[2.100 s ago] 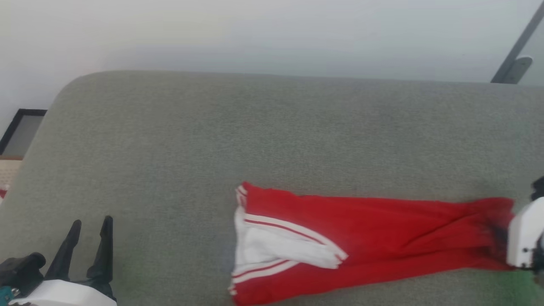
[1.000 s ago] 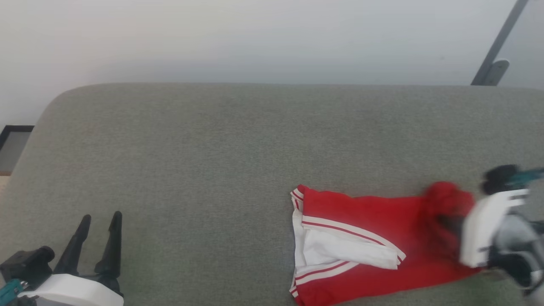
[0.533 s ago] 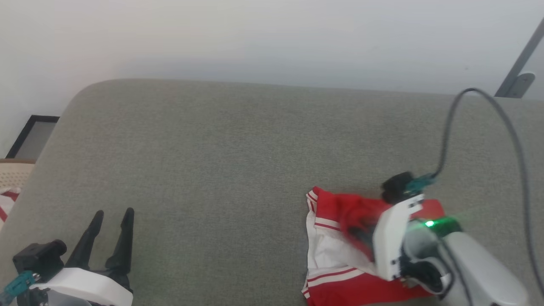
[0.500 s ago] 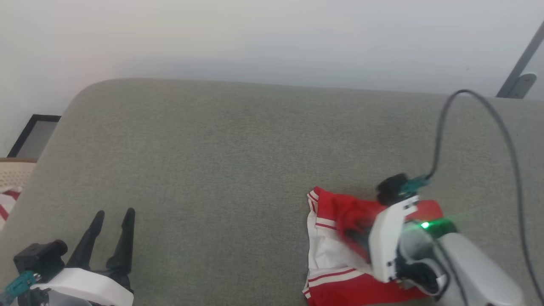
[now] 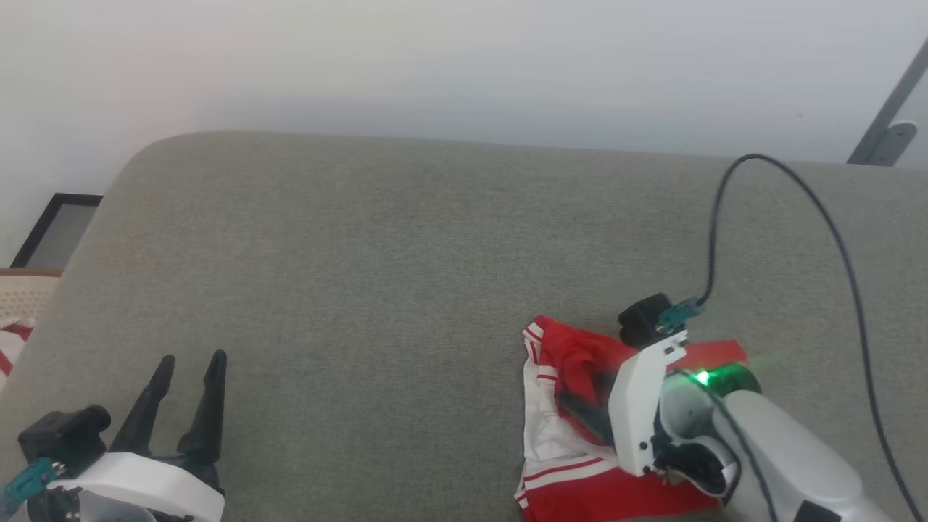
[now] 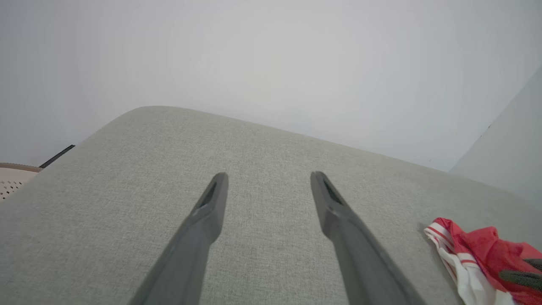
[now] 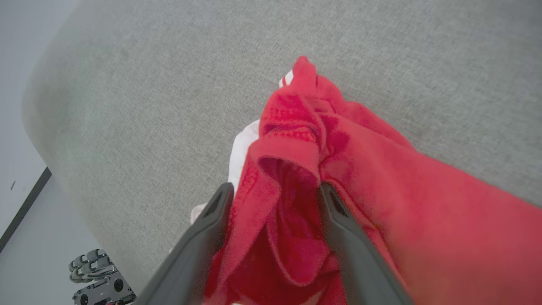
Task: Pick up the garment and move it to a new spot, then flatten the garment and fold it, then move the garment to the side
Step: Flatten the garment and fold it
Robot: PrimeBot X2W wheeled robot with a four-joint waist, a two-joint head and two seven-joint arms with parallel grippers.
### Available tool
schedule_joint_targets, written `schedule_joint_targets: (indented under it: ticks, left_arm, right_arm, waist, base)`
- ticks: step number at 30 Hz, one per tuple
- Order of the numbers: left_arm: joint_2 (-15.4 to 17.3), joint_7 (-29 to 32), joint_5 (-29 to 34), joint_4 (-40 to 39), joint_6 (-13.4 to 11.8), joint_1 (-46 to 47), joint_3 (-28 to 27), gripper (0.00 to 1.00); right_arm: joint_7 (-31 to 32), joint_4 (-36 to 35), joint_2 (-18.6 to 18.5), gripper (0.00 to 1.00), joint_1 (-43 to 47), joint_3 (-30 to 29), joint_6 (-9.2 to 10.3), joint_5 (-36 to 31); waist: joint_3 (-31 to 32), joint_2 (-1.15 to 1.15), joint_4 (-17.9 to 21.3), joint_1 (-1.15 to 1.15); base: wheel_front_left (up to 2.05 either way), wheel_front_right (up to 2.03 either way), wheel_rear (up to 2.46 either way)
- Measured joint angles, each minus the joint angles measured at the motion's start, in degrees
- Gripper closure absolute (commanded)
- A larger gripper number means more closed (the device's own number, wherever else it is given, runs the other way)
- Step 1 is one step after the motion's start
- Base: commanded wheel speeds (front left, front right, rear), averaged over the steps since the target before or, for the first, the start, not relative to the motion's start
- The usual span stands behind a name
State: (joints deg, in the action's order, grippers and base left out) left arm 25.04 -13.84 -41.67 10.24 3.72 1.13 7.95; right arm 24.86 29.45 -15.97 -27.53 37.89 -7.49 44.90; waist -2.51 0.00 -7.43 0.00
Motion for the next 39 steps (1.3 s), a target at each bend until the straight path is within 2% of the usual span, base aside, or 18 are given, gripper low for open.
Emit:
schedule_joint_targets:
  ticks: [9, 17, 22, 31, 39]
  left_arm:
    - [0.41, -0.23, -0.18, -0.41, -0.26, -0.98, -0.88, 0.0]
    - [1.11, -0.38, -0.29, -1.03, -0.43, -2.01, -1.36, 0.0]
    - [1.35, -0.4, -0.52, -1.27, -0.78, -2.36, -1.76, 0.0]
    - [1.74, -0.48, -0.93, -1.33, -0.93, -3.66, -2.29, 0.0]
    - [1.98, -0.62, -1.13, -1.63, -1.02, -4.64, -2.69, 0.0]
  right_arm:
    - [-4.16, -5.79, -4.64, 0.0, -0.32, -1.91, -0.01, 1.81]
    - [-10.43, -9.93, -9.25, 0.0, 2.27, -8.84, 0.0, -0.92]
    - [-16.78, -11.77, -11.17, 0.0, 4.85, -13.96, -0.01, -3.96]
    - [-25.95, -12.66, -11.5, 0.0, 11.38, -21.91, 0.0, -6.72]
    - [-31.37, -12.29, -10.47, 0.0, 17.55, -27.62, 0.0, -9.04]
  waist:
    - [0.38, 0.0, 2.32, 0.0]
    - [1.08, 0.0, 4.57, 0.0]
    - [1.49, 0.0, 5.98, 0.0]
    - [2.54, 0.0, 7.71, 0.0]
    - [3.0, 0.0, 8.46, 0.0]
  base:
    - [0.0, 0.0, 0.0]
    - [0.0, 0.0, 0.0]
    - [0.0, 0.0, 0.0]
    - [0.0, 0.0, 0.0]
    - [0.0, 0.0, 0.0]
